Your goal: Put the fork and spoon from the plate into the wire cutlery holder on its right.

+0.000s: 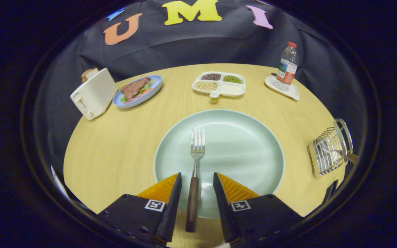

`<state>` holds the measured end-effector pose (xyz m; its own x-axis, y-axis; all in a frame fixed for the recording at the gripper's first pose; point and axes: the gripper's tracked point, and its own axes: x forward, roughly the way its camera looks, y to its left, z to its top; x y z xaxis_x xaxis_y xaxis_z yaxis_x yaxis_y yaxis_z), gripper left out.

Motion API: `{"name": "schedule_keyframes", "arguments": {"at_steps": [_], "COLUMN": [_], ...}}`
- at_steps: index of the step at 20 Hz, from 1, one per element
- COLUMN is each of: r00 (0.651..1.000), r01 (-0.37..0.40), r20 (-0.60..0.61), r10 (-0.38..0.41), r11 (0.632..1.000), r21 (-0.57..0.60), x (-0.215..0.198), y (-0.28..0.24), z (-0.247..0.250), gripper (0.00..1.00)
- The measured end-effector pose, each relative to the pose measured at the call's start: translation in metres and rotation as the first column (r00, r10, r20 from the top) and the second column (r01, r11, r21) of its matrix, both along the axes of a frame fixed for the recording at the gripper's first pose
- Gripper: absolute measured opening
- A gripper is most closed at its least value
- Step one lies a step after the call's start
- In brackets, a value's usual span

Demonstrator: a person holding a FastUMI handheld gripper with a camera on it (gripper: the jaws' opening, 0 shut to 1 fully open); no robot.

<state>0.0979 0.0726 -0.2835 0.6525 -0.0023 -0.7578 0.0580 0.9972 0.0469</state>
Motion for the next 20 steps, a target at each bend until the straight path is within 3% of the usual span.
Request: {"name": "schedule_keyframes", "arguments": {"at_steps": [4,5,9,11,20], "r00": [0.999,0.999,0.997,0.997,0.994], "r01": [-0.025,-0.029,-0.034,-0.046,-0.065], "r20": [-0.025,-0.034,-0.061,-0.056,0.085], "r10": [0.025,0.029,0.035,0.047,0.062], "r11": [1.0,1.0,0.999,0.999,0.997], "r21": [0.004,0.008,0.021,0.027,0.035], "x": [0.005,0.004,0.003,0.003,-0.024], "y": [0.003,0.003,0.002,0.003,-0.007], "z": [0.002,-0.001,-0.003,-0.002,0.06], "gripper": [0.33,0.33,0.07,0.02,0.02]}}
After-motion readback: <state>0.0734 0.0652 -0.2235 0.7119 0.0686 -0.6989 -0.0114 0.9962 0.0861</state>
